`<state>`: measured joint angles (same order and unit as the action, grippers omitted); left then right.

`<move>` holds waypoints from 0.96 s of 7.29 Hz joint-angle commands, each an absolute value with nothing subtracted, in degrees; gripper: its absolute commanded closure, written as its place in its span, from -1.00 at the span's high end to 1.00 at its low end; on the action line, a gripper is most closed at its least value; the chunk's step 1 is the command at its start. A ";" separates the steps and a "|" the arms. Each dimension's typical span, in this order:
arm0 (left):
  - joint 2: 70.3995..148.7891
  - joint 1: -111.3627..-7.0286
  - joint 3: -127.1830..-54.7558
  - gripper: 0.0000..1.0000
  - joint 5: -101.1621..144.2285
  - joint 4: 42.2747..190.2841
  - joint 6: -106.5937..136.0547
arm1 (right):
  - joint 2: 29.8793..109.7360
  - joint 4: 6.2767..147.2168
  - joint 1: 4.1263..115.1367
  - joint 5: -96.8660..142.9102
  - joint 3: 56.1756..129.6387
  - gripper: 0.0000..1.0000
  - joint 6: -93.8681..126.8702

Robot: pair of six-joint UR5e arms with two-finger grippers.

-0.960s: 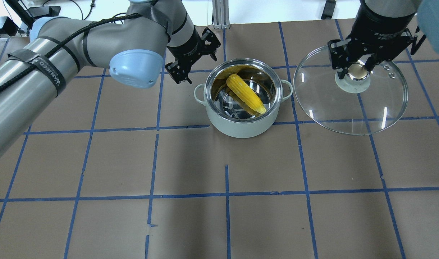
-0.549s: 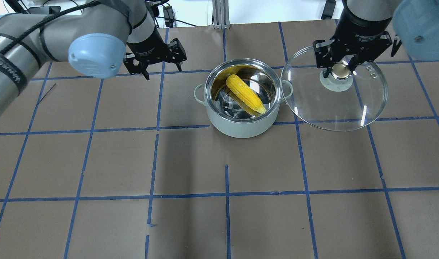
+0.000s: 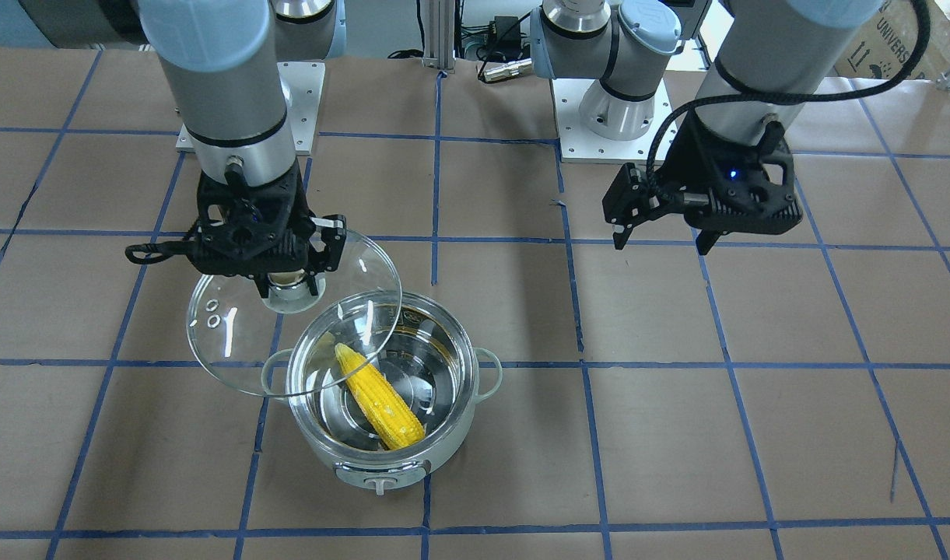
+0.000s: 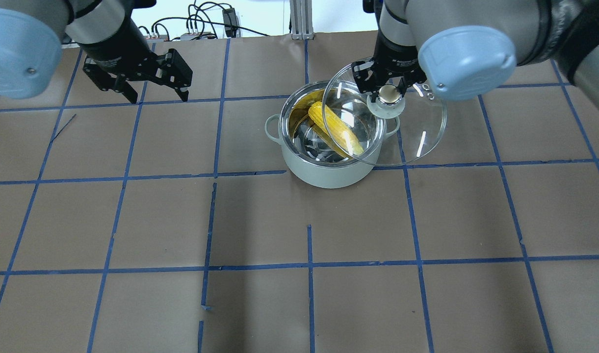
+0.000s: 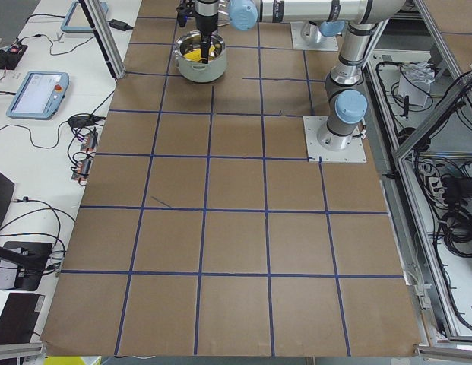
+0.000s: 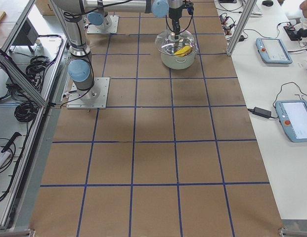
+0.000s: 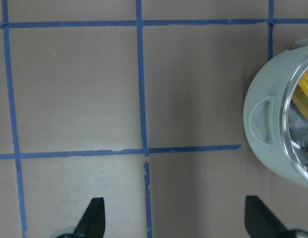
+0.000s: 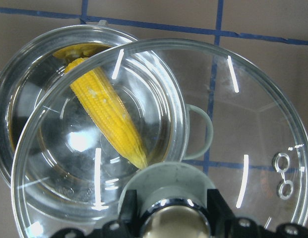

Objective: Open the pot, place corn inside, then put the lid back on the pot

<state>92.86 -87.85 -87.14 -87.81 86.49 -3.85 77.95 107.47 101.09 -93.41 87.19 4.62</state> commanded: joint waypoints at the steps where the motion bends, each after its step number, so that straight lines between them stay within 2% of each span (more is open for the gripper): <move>1: 88.61 -86.66 -87.27 1.00 -87.89 91.57 -4.39 | 72.01 113.89 104.75 -93.69 85.79 -0.21 7.02; 4: 84.82 -86.48 -88.67 1.00 -87.80 95.10 -4.48 | 67.51 110.92 105.56 -94.04 78.50 -0.22 7.03; 7: 83.67 -86.57 -92.46 1.00 -87.71 92.81 -4.75 | 64.17 111.01 106.96 -94.04 77.43 -0.22 7.03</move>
<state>83.96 -86.54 -91.53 -87.73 93.22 -4.71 65.25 111.03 106.40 -94.04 77.75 7.03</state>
